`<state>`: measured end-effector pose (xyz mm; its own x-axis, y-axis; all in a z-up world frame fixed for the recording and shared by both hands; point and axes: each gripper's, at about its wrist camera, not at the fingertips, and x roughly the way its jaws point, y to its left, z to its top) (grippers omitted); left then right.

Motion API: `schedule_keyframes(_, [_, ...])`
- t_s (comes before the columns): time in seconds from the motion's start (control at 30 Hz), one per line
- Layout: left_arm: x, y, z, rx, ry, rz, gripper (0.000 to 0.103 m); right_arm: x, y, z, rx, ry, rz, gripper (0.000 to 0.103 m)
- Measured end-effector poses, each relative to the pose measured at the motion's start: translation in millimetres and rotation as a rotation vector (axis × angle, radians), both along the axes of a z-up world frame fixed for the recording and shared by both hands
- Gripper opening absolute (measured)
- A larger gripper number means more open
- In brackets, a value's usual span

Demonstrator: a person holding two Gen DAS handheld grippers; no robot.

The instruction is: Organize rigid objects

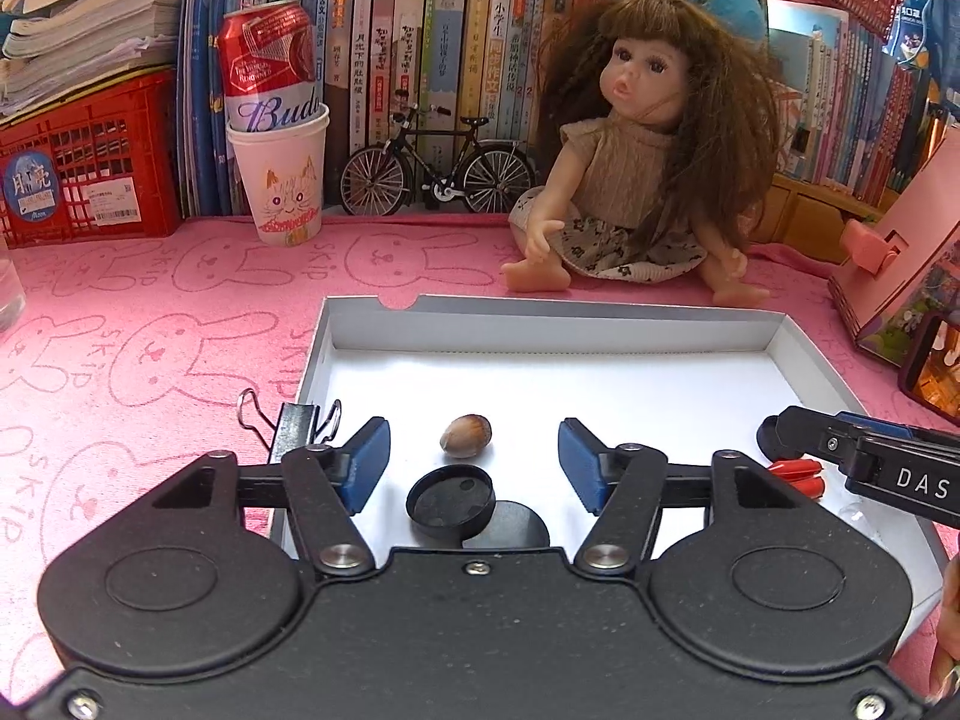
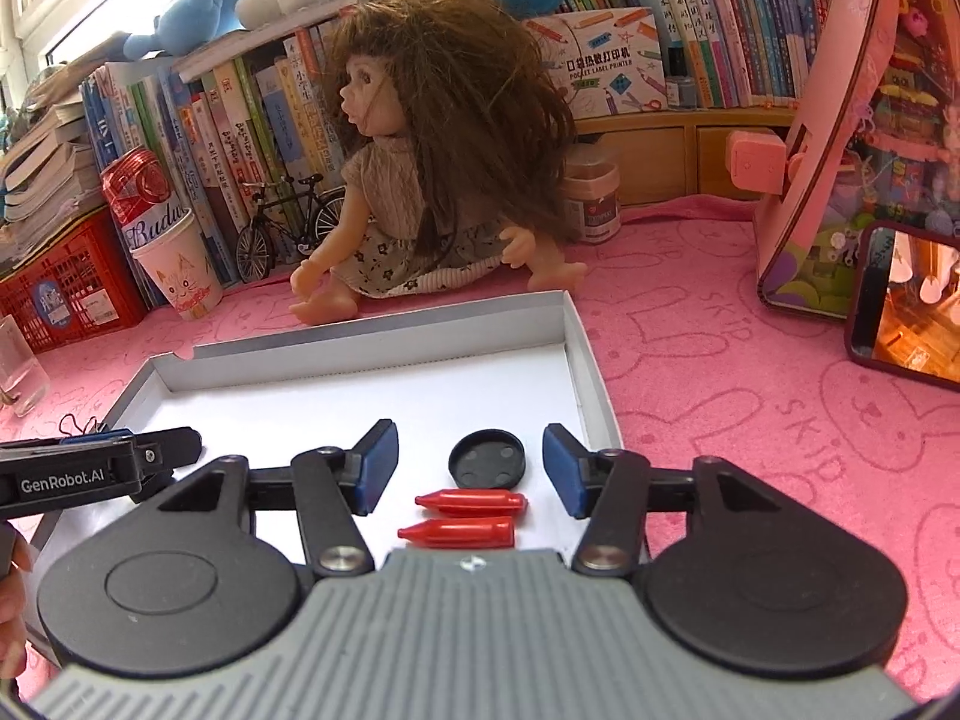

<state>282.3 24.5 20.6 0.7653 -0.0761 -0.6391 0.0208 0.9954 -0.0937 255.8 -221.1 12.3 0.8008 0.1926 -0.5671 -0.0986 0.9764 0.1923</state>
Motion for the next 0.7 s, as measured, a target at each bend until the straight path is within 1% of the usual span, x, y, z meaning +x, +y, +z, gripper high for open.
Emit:
schedule_keyframes(0.07, [-4.6, -0.5, 2.6, 0.0, -0.01, -0.003, 0.066, -3.9, 1.2, 2.9, -0.006, -0.012, 0.005, 0.071])
schedule_keyframes(0.13, [-9.7, -1.6, 5.3, 0.0, -0.02, -0.009, 0.068, -8.4, 2.7, 5.6, -0.013, -0.023, 0.008, 0.074])
schedule_keyframes(0.27, [-19.2, -5.1, 9.8, 0.017, -0.039, -0.019, 0.072, -15.8, 5.8, 9.9, -0.046, -0.039, 0.012, 0.076])
schedule_keyframes(0.33, [-23.1, -6.3, 11.9, 0.026, -0.046, -0.02, 0.073, -19.3, 6.9, 12.4, -0.06, -0.048, 0.011, 0.078])
schedule_keyframes(0.7, [-45.0, -3.7, 19.3, 0.011, -0.073, -0.015, 0.075, -37.4, 4.8, 20.1, -0.093, -0.076, 0.012, 0.083])
